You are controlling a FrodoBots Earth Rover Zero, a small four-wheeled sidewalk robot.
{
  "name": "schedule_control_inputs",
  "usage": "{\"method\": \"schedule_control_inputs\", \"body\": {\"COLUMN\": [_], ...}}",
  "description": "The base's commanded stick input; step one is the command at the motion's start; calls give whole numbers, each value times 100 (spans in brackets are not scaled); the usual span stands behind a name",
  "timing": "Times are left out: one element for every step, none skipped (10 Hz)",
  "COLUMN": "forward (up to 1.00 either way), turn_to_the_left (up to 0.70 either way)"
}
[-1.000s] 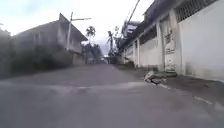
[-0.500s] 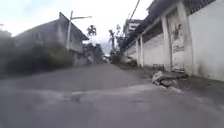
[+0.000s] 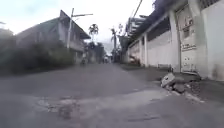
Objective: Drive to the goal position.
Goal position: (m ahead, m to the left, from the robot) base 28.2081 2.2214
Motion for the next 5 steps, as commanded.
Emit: {"method": "schedule_control_inputs", "body": {"forward": [100,100,100,100,100], "turn_to_the_left": [-40,0,0,0,0]}}
